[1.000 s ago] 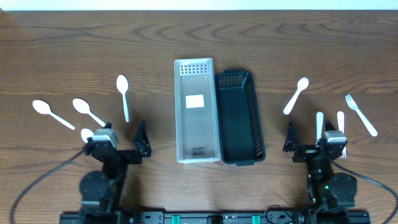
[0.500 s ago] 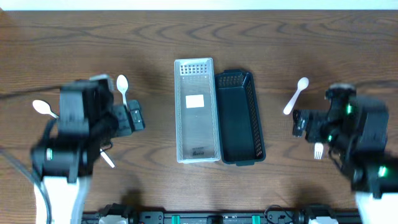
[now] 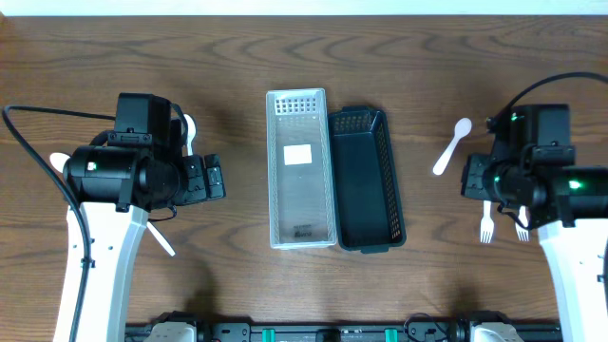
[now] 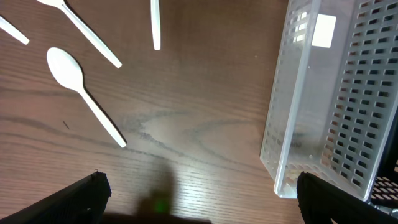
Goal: Pack container
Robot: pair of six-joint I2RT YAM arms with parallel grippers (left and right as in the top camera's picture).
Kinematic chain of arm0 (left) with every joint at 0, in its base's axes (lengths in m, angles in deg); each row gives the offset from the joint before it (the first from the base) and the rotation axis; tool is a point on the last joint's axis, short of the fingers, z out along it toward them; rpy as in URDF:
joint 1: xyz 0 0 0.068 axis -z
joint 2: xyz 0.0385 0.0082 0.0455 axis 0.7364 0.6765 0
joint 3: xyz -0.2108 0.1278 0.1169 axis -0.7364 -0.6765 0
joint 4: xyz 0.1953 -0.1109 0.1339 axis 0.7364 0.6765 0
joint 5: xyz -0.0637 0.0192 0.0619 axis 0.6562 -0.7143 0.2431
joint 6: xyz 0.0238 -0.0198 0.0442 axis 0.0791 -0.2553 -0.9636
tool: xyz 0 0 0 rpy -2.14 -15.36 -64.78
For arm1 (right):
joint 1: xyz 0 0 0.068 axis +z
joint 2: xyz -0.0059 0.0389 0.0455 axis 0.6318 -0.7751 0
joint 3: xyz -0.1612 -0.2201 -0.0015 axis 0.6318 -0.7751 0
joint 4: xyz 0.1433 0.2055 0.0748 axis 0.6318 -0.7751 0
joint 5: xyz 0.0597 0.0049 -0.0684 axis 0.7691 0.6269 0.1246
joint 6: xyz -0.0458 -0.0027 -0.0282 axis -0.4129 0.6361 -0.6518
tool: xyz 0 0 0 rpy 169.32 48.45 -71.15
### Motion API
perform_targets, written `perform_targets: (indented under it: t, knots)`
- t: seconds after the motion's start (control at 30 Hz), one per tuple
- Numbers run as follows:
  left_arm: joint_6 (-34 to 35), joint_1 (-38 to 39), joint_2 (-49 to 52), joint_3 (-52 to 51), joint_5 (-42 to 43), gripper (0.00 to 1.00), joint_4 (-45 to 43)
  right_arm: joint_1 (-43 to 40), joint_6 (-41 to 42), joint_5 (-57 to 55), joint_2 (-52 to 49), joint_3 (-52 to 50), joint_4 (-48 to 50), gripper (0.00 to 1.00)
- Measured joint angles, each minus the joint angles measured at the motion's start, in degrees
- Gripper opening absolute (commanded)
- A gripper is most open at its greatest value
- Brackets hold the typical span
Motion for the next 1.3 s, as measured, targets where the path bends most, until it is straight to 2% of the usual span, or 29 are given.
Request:
perform_targets:
  t: [0.17, 0.37, 0.63, 0.93, 1.13, 1.3]
  knots:
    - [0.0, 0.0, 0.0, 0.0, 0.72, 0.98, 0.04, 4.13, 1.25, 0.04, -0.22, -10.58, 6.23, 0.01]
    - [0.0, 0.0, 0.0, 0.0, 0.9, 0.98, 0.09, 10.91, 2.91, 0.61, -1.99, -17.9, 10.56, 0.01]
    - [0.02, 0.0, 0.0, 0.0, 0.94, 0.98, 0.66, 15.65, 3.17, 1.07, -6.99, -18.36, 11.17, 0.02]
    - [0.0, 0.0, 0.0, 0.0, 0.94, 0.98, 1.27, 15.85, 2.34, 4.37, -12.96, -18.38, 13.77, 0.02]
    - [0.02, 0.0, 0.0, 0.0, 0.94, 0.98, 1.31, 15.85, 0.55, 10.34, -13.92, -18.43, 18.25, 0.03]
    - [0.0, 0.0, 0.0, 0.0, 0.92, 0.98, 1.29, 15.85, 0.37, 10.64, -13.94, -18.43, 21.62, 0.04]
